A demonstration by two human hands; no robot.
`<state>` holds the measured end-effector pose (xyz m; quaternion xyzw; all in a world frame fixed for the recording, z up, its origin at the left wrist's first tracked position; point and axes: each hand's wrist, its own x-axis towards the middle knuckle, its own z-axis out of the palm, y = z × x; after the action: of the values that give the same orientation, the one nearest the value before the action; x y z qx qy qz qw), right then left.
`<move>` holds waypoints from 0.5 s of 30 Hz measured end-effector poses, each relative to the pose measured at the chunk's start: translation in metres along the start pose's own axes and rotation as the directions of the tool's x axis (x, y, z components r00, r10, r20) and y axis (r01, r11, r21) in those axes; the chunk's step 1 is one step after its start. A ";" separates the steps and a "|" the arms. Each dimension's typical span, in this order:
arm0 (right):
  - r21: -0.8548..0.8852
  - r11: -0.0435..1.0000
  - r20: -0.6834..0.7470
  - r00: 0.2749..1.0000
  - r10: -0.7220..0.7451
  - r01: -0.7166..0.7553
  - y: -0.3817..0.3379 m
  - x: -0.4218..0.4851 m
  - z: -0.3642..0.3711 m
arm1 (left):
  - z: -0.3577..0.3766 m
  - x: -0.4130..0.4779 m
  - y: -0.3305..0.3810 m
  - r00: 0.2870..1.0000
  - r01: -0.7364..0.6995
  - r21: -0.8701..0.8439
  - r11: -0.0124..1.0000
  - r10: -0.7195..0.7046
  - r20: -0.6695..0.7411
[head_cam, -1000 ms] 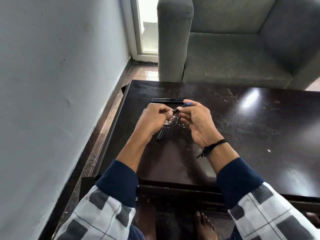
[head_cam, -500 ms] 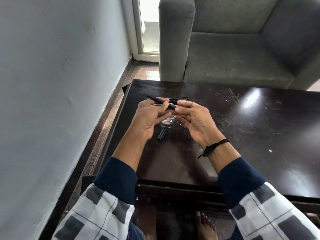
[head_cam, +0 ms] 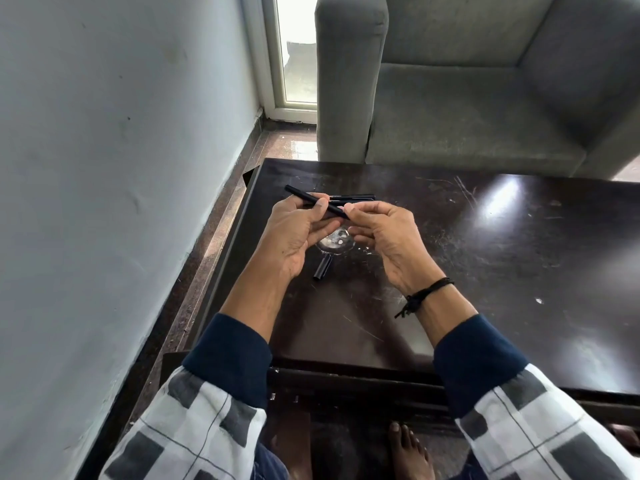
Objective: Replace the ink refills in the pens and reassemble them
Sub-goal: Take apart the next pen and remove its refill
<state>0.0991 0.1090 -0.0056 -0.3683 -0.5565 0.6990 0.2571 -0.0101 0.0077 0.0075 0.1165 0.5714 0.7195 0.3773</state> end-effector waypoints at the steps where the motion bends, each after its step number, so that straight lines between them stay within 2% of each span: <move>1: -0.011 1.000 -0.006 1.000 0.015 -0.016 0.001 0.000 0.000 | 0.000 0.000 0.000 1.000 0.001 -0.001 1.000 -0.001 -0.002; 8: -0.035 0.998 -0.007 0.999 -0.053 0.053 0.001 0.002 0.000 | -0.001 0.001 0.000 1.000 -0.001 0.011 1.000 0.001 -0.013; 12: -0.046 0.999 0.003 1.000 -0.014 0.014 0.001 0.000 0.001 | -0.001 0.001 0.000 1.000 -0.006 0.009 1.000 0.006 -0.017; 15: -0.074 0.997 -0.019 0.999 -0.038 0.036 0.000 -0.002 0.002 | 0.000 0.000 0.000 1.000 -0.002 0.014 1.000 0.003 -0.016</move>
<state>0.0991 0.1061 -0.0052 -0.3744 -0.5858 0.6694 0.2621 -0.0106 0.0076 0.0075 0.1140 0.5792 0.7169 0.3710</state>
